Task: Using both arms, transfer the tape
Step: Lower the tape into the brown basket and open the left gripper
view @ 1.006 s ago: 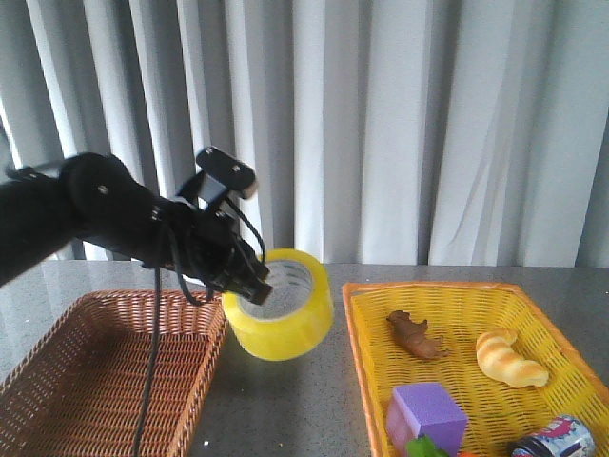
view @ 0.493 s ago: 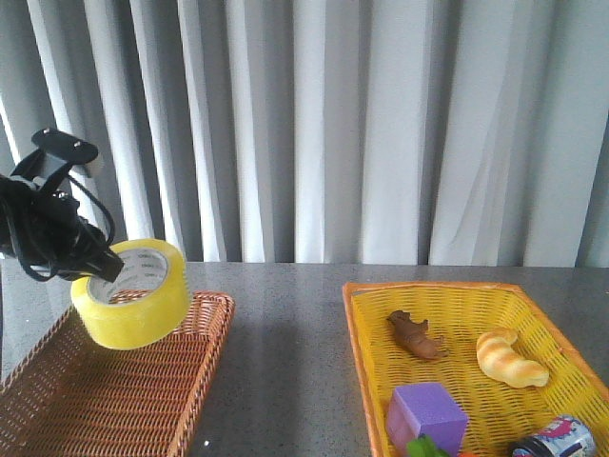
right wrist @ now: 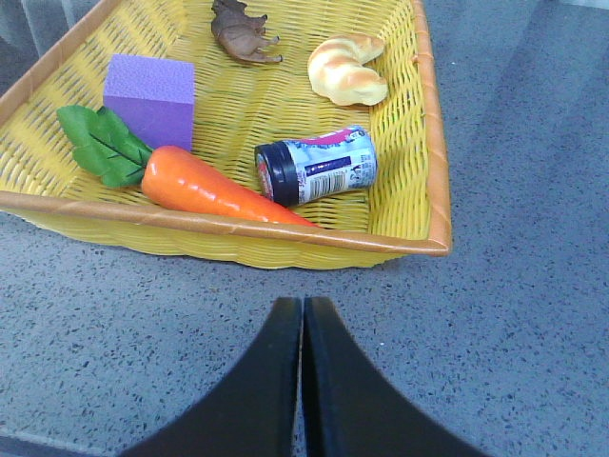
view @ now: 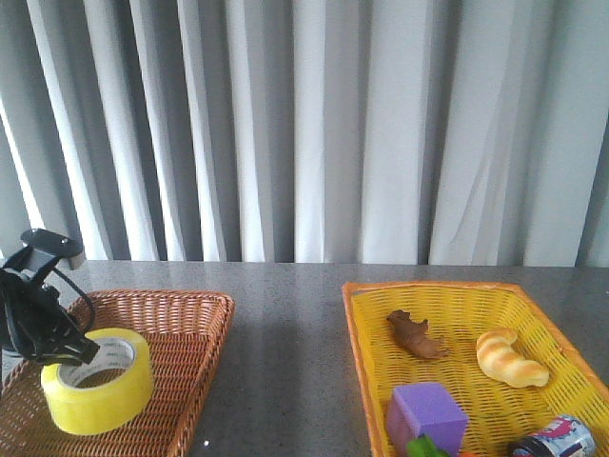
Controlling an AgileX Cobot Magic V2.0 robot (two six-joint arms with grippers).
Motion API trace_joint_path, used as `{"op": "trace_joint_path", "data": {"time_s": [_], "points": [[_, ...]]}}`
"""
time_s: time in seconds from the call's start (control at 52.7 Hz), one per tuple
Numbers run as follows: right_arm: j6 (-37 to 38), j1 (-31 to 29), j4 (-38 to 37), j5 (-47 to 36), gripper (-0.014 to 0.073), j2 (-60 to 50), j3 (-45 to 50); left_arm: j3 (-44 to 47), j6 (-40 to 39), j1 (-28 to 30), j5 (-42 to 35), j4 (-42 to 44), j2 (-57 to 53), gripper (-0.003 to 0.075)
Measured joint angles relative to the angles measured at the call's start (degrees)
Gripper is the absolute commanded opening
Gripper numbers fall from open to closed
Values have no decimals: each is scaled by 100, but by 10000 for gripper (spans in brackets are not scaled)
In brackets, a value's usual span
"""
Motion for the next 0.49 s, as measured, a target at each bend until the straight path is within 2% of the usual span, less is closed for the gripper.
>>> {"op": "trace_joint_path", "data": {"time_s": [0.493], "points": [[0, 0, 104, 0, -5, 0, 0, 107, -222, 0, 30, -9, 414, 22]]}}
